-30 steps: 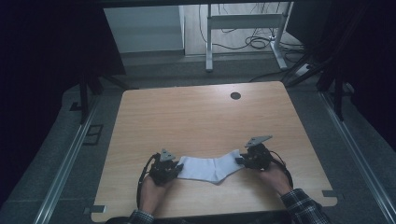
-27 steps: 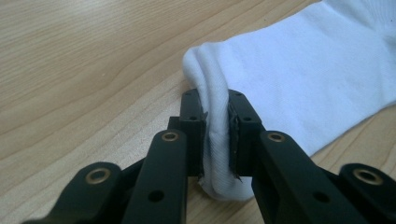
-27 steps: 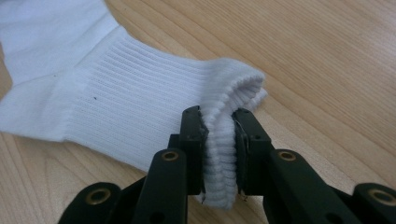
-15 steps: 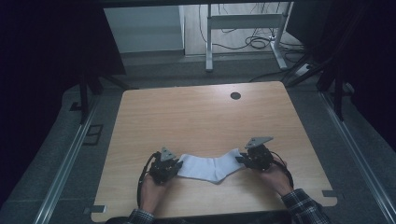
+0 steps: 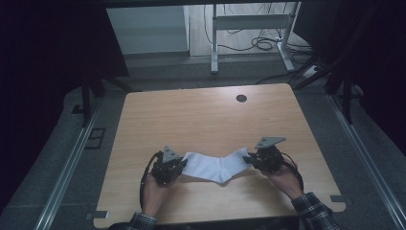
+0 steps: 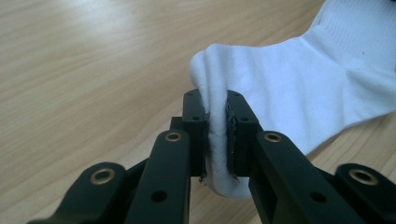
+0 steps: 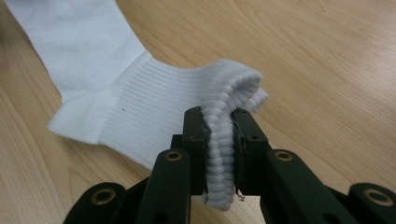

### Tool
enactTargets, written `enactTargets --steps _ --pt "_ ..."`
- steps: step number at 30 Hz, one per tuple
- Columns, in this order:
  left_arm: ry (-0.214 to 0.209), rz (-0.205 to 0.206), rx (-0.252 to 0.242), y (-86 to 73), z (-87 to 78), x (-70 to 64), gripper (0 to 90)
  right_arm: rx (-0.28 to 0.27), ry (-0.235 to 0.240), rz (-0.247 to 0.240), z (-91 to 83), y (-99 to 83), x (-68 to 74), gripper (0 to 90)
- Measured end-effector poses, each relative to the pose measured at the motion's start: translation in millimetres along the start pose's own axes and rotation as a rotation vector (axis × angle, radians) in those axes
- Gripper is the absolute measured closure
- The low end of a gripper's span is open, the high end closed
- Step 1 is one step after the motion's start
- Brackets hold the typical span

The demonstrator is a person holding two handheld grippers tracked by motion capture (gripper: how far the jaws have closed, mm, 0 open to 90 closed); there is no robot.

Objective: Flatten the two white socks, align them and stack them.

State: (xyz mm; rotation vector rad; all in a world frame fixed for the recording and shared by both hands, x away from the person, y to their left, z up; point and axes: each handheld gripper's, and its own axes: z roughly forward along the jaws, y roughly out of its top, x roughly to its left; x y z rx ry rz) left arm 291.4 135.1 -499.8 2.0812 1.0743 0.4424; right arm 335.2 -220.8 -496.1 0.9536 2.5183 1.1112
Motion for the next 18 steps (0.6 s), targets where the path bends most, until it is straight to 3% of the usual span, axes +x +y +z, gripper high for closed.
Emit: enactTargets --steps 8,18 --pt "0.003 -0.003 -0.024 21.4 1.4 9.2 80.7 -0.020 -0.003 0.024 -6.3 9.2 -10.5 76.6" --pt "0.010 0.005 -0.037 57.5 10.2 22.5 80.7 -0.052 -0.028 0.078 -9.7 26.3 -37.0 76.6"
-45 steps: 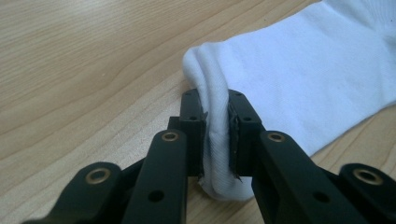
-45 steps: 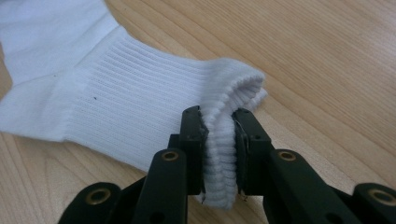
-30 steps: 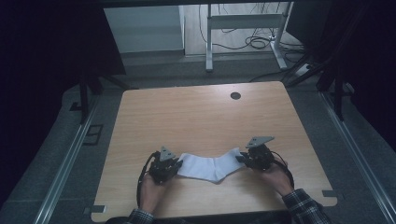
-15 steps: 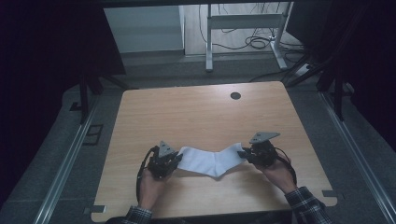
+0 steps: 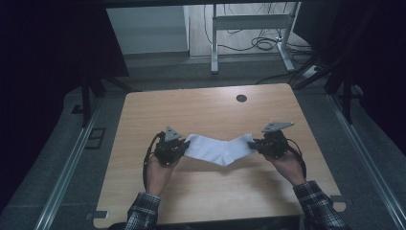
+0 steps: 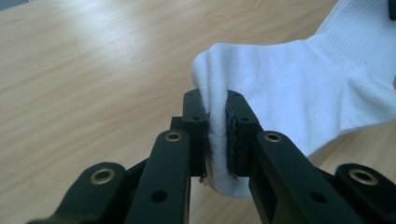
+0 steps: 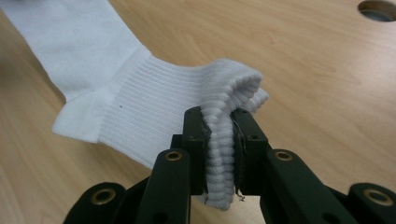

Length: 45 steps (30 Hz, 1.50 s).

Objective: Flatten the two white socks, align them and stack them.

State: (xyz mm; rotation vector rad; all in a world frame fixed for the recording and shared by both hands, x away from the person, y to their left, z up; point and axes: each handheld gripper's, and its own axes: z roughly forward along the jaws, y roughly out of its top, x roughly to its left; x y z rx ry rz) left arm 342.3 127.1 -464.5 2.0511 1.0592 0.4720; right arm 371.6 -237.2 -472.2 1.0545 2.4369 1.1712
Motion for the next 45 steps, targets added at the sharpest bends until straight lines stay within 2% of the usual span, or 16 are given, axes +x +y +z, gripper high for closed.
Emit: enactTargets --steps 7,10,15,24,30,35,40,45 --pt "0.041 -0.007 0.013 15.9 20.2 14.8 80.7 -0.013 -0.034 0.016 11.2 19.2 -13.5 76.5" --pt "0.062 -0.027 0.019 18.2 32.6 21.4 80.7 -0.004 -0.046 0.017 21.5 23.9 -18.5 76.5" --pt "0.092 -0.040 0.043 19.9 53.8 29.7 80.6 0.017 -0.066 0.021 40.4 26.7 -26.2 76.5" --pt "0.128 -0.029 0.099 14.2 81.3 33.2 80.4 0.042 -0.092 0.051 64.2 22.8 -38.6 76.2" --pt "0.125 -0.027 0.137 5.6 91.5 34.2 80.0 0.056 -0.096 0.073 74.0 16.1 -45.3 75.7" --pt "0.122 -0.045 0.167 -2.0 98.7 36.3 78.6 0.090 -0.103 0.073 83.5 7.9 -47.0 73.5" --pt "0.093 -0.114 0.140 -7.2 99.2 43.1 76.1 0.083 -0.107 0.091 86.0 3.6 -48.8 69.3" --pt "0.104 -0.131 0.121 -7.5 97.1 45.8 63.9 0.082 -0.121 0.081 84.3 5.1 -47.6 62.4"
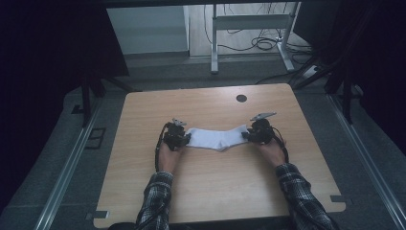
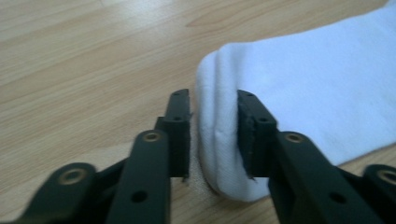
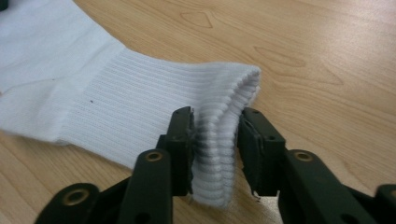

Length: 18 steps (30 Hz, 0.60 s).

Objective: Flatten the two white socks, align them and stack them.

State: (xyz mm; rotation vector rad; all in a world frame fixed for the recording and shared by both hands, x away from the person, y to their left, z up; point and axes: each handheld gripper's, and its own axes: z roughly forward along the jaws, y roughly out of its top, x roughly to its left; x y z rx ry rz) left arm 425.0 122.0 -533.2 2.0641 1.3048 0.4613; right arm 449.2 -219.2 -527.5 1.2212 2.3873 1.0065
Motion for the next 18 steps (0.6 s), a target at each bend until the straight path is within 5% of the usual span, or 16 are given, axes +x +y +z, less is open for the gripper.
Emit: enactTargets --steps 18 --pt "-0.069 -0.030 -0.069 1.4 -19.1 3.0 26.8 -0.024 0.068 0.010 -12.0 5.8 4.6 32.5"
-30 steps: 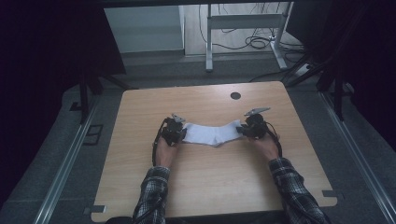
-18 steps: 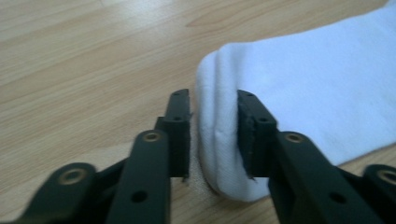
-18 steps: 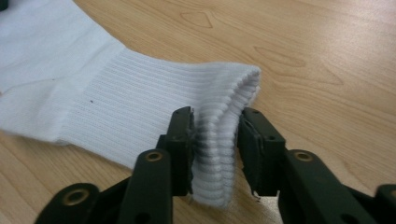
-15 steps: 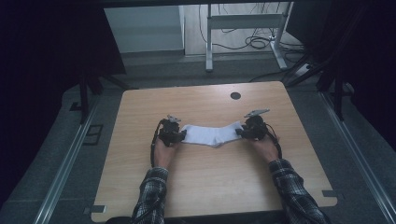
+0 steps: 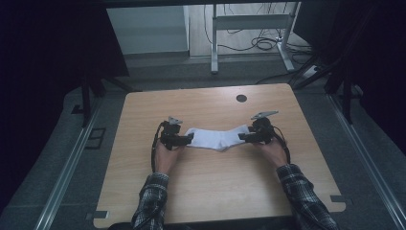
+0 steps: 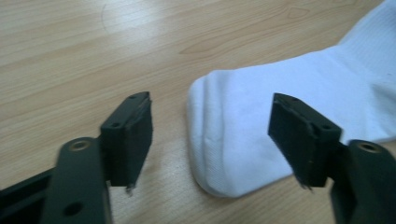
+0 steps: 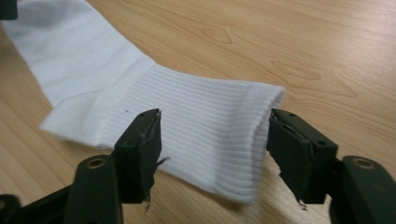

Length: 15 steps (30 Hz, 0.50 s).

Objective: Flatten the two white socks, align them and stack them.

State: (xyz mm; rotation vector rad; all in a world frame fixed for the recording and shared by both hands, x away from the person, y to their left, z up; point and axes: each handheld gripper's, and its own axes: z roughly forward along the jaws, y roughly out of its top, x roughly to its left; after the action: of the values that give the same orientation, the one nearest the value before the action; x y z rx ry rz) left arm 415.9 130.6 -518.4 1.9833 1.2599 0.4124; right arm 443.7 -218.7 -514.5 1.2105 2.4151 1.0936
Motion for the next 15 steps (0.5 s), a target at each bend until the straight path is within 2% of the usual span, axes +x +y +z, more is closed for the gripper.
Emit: enactTargets --steps 6,15 --pt "-0.037 -0.008 -0.016 -3.7 -5.6 0.3 20.0 -0.003 -0.001 -0.032 -4.3 -0.5 6.1 26.7" --pt "-0.086 -0.018 -0.018 -6.2 -15.7 -3.2 18.0 0.000 0.012 -0.069 -13.4 -2.2 11.6 18.7"
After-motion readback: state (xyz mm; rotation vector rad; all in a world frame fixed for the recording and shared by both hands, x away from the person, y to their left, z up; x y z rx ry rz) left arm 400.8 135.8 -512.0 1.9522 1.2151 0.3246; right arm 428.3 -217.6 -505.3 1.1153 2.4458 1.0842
